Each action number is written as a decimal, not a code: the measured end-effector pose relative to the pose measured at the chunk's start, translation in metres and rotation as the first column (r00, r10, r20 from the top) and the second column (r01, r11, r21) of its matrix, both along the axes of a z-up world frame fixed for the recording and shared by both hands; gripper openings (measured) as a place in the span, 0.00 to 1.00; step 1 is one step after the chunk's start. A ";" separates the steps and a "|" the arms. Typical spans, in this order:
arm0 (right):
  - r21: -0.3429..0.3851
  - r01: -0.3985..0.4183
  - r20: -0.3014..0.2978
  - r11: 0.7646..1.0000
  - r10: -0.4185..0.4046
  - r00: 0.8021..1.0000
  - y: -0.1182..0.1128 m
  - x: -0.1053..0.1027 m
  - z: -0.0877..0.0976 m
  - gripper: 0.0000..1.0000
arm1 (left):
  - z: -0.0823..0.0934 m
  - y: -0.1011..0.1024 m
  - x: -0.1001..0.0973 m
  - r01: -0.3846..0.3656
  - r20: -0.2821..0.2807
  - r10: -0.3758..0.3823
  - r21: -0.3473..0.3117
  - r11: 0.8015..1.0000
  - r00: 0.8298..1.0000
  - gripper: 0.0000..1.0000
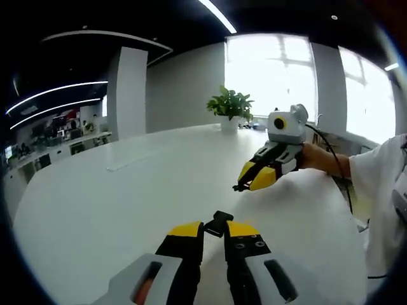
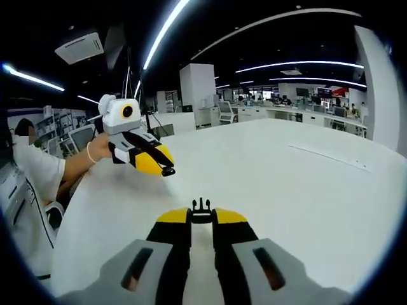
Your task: Snap the two parts of the plastic buckle together until the buckle closes and remains connected.
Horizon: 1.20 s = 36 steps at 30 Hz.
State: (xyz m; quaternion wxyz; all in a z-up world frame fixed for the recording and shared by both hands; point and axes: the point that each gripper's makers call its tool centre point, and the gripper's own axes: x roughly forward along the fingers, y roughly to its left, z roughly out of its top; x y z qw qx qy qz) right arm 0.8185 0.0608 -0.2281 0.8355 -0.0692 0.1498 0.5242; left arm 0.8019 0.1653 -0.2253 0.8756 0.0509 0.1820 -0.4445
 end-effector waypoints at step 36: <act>-0.074 -0.177 0.174 0.982 0.187 0.967 0.022 -0.027 0.029 0.13 | 0.031 -0.021 -0.006 0.067 0.063 -0.066 -0.014 0.998 0.996 0.12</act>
